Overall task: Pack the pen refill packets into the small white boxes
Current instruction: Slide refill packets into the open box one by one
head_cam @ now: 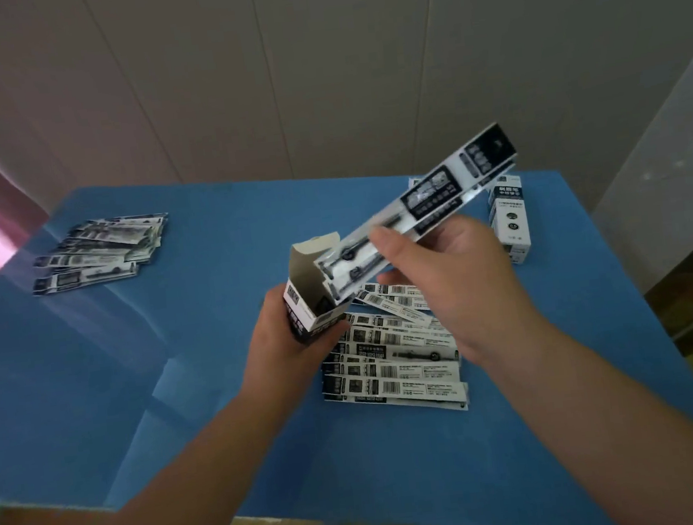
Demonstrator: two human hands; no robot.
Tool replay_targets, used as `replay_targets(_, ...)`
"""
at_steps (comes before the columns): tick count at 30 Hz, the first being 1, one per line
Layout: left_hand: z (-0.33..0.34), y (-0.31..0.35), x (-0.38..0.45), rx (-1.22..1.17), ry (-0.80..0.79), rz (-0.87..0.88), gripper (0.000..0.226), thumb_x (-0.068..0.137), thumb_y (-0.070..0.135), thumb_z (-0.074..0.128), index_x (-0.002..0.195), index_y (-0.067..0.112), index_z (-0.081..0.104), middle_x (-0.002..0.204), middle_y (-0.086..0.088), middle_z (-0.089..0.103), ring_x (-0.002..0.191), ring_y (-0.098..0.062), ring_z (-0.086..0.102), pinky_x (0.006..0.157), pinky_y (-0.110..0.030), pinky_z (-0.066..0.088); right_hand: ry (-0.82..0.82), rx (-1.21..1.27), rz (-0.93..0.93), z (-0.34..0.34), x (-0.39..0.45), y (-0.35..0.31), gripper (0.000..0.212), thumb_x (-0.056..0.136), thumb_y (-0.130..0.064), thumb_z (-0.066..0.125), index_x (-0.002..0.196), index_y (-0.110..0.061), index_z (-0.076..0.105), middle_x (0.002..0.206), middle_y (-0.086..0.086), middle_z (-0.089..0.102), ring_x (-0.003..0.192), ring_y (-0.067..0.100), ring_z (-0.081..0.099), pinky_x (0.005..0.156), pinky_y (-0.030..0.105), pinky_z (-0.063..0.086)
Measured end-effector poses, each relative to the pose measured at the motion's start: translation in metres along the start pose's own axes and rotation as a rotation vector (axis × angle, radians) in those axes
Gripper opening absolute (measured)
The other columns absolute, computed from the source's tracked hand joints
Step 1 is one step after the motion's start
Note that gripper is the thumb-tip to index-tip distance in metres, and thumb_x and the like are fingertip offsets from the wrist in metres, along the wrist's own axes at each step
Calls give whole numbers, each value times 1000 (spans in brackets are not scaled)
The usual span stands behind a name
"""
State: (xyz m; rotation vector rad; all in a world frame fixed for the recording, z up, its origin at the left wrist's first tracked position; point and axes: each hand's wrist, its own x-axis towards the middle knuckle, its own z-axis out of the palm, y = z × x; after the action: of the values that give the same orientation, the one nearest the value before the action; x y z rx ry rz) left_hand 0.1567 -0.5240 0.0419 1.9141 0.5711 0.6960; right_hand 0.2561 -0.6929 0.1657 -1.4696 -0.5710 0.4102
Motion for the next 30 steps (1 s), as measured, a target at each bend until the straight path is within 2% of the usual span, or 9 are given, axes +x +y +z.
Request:
replay_targets(2, 1, -1, -1, -5, -3, 5, 59, 61, 57, 82, 106, 71, 46, 109, 30, 62, 101, 8, 64, 75, -14, 51, -24, -143, -13, 6, 2, 1, 5, 92, -25, 73, 90, -23, 76, 87, -7, 79, 78, 10, 74, 75, 32, 61)
replay_targets(6, 2, -2, 0, -49, -1, 1, 60, 63, 51, 84, 108, 69, 49, 112, 23, 65, 104, 3, 66, 83, -28, 55, -108, -465, -60, 15, 6, 4, 8, 91, -34, 72, 93, -28, 76, 82, -15, 74, 78, -2, 68, 67, 19, 54)
replay_targets(10, 4, -2, 0, -72, 3, -4, 60, 66, 47, 87, 110, 66, 51, 116, 16, 66, 105, -3, 69, 85, -36, 59, -157, -551, -22, 18, 11, 6, 18, 85, -38, 78, 99, -31, 71, 91, -14, 65, 78, -2, 58, 65, 19, 43)
replay_targets(14, 3, -2, 0, -69, 24, -23, 57, 64, 50, 86, 105, 66, 49, 109, 20, 68, 100, -2, 70, 80, -31, 58, -252, -593, -89, 3, 13, 11, 46, 76, -48, 82, 117, -47, 61, 99, -17, 56, 74, -1, 54, 69, 16, 41)
replay_targets(17, 1, 1, -1, -45, 33, -41, 57, 61, 54, 82, 103, 68, 46, 106, 30, 66, 97, 6, 67, 71, -14, 53, -245, -580, -99, -18, 18, 20, 40, 81, -46, 78, 116, -51, 60, 101, -21, 58, 80, 0, 59, 69, 12, 43)
replay_targets(20, 0, 5, -2, -39, 27, -53, 57, 62, 55, 83, 103, 70, 46, 105, 34, 66, 96, 11, 65, 69, -5, 50, -164, -730, -60, -38, 32, 45, 27, 90, -34, 72, 114, -43, 62, 100, -19, 59, 83, 0, 59, 72, 17, 43)
replay_targets(22, 0, 6, -3, -28, 18, -48, 57, 62, 57, 82, 103, 71, 45, 106, 35, 65, 97, 11, 65, 69, -7, 51, -151, -885, 31, -48, 40, 65, 27, 93, -34, 69, 120, -31, 65, 102, -19, 60, 86, 1, 59, 77, 25, 46)
replay_targets(26, 0, 6, -3, -32, 13, -54, 57, 60, 60, 82, 102, 70, 45, 107, 32, 66, 98, 8, 66, 75, -15, 51, -213, -1155, 112, -45, 52, 95, 40, 93, -44, 66, 126, -22, 65, 121, -5, 66, 107, 18, 63, 84, 33, 51)
replay_targets(30, 1, 6, -2, -26, 17, -56, 57, 60, 60, 82, 103, 70, 45, 107, 32, 67, 98, 8, 67, 70, -13, 53, -256, -1340, 95, -27, 66, 105, 48, 91, -57, 63, 116, -17, 67, 115, 3, 64, 106, 25, 61, 82, 38, 55)
